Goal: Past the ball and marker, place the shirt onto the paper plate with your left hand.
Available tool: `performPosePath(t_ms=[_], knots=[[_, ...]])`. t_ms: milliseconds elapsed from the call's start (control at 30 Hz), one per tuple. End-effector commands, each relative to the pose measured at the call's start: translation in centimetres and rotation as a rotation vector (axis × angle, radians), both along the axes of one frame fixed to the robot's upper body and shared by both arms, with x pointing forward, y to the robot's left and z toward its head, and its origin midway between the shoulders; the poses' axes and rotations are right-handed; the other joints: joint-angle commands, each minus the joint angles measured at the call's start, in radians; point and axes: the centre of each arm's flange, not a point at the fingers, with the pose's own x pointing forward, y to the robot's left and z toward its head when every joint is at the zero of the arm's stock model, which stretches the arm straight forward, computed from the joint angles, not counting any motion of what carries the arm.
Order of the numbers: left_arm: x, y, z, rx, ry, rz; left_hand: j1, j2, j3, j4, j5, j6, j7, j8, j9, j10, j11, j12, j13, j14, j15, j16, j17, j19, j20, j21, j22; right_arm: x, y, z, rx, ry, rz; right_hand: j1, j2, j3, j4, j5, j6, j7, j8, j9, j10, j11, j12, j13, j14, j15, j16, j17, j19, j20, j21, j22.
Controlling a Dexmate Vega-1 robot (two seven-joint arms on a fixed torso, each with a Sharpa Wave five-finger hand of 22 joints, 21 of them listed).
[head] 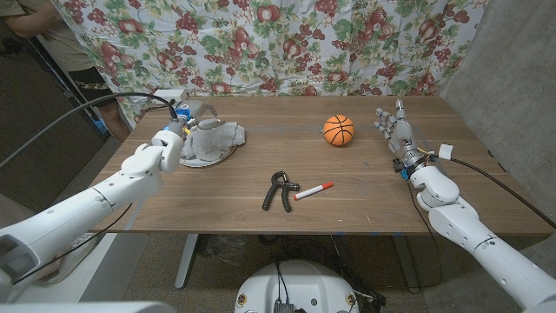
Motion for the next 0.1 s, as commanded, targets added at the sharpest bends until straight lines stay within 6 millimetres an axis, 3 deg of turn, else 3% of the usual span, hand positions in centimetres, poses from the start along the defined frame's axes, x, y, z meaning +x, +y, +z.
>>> performPosePath(t_ms=[33, 100], knots=[[-0.53, -0.51, -0.13, -0.002, -0.010, -0.028, 0.012, 0.003, -0.008, 0.000, 0.007, -0.002, 0.000, -0.005, 0.005, -0.001, 0.005, -0.003, -0.002, -0.002, -0.130, 0.009, -0.001, 0.004, 0.004, -0.004, 0.002, -0.46, 0.20, -0.08, -0.002, 0.005, -0.003, -0.001, 0.013, 0.005, 0.000, 0.000, 0.011, -0.001, -0.002, 0.003, 0.007, -0.001, 0.001, 0.003, 0.000, 0.002, 0.003, 0.003, -0.002, 0.007, -0.004, 0.002], [-0.47, -0.56, -0.24, -0.007, -0.008, -0.031, 0.013, 0.003, -0.009, 0.000, 0.008, -0.004, 0.001, -0.006, 0.005, 0.000, 0.007, -0.003, -0.003, 0.000, -0.131, 0.011, -0.004, 0.004, 0.005, -0.006, 0.002, -0.52, 0.23, -0.12, -0.008, 0.006, -0.003, -0.001, 0.013, 0.005, 0.000, 0.000, 0.011, -0.001, -0.002, 0.003, 0.007, -0.002, 0.001, 0.003, 0.001, 0.003, 0.003, 0.003, -0.002, 0.006, -0.004, 0.002]])
